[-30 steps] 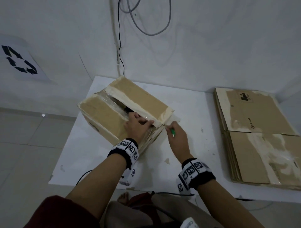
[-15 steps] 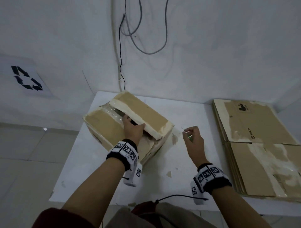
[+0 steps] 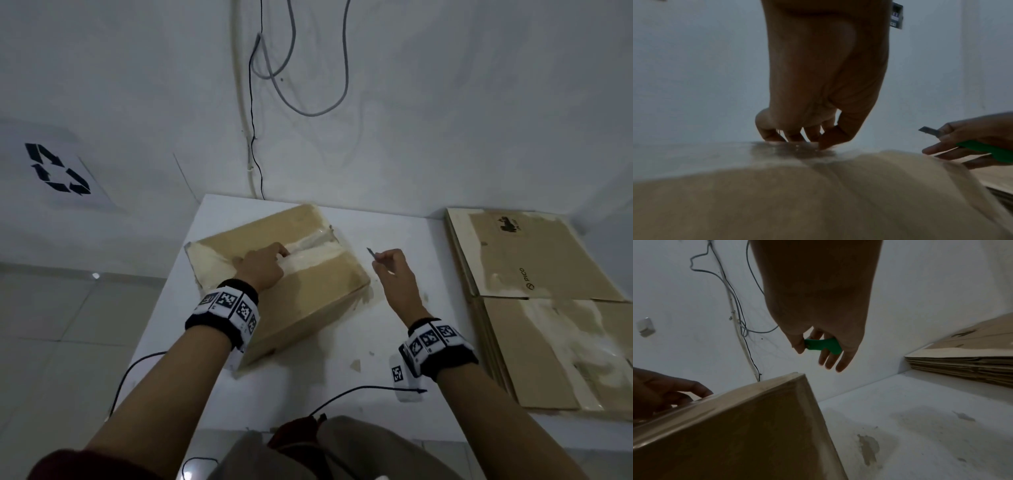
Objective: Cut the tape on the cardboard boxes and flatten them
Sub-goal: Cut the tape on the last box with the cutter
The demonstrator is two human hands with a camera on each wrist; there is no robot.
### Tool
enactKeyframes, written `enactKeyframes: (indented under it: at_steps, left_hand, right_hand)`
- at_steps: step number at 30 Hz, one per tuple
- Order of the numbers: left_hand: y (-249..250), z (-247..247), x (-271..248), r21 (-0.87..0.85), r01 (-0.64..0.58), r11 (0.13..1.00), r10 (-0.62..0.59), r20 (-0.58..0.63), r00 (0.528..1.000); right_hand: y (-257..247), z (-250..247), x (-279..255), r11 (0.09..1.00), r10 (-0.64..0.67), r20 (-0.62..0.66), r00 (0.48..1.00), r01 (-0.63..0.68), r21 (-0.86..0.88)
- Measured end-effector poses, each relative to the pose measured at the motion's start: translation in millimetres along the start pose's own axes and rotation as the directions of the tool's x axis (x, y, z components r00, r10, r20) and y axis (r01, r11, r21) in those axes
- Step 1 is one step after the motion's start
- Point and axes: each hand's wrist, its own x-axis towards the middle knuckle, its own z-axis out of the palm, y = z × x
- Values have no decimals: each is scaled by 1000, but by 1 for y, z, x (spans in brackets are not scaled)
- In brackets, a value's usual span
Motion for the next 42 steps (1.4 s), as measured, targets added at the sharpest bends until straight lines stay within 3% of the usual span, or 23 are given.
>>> enactKeyframes:
  at_steps: [3,6,9,12,14,17,24,30,38,42]
  left_hand:
    - [7,11,5,105,-24,994,28,-42,999]
    - [25,28,1,115,-133,984,135,-7,991]
    - [36,51,-4,88,-157,984,155,31,987]
    - [38,60,-9,39,-138,990,139,0,990]
    - [39,61,-12,30,-149,988,149,-18,989]
    - [42,64,-16,1,-160,987,160,-50,986]
    - [42,66,-23,-14,-162,987,161,-43,986]
    - [44,67,-26,-52,-205,977,203,-32,979]
    - [42,67,-24,-80,-268,960,266,-42,963]
    - [41,67,-22,-62,-283,957,284,-6,959]
  right_hand:
    - [-2,1,-15,996,72,85,994,-76,47]
    - [-3,-4,-26,991,123,180,976,-130,29]
    - [-2,-9,-26,992,128,271,954,-125,-27]
    - [-2,-12,-12,988,6,144,990,17,-156]
    - [-8,-11,1,974,-62,126,990,88,-208]
    - [-23,-3,19,935,-86,257,962,167,-312]
    - [-53,15,40,760,24,522,853,324,-564]
    - [-65,7,46,588,81,604,793,451,-672]
    - [-40,-15,44,829,92,528,844,229,-510]
    - [-26,-17,38,896,94,510,855,150,-418]
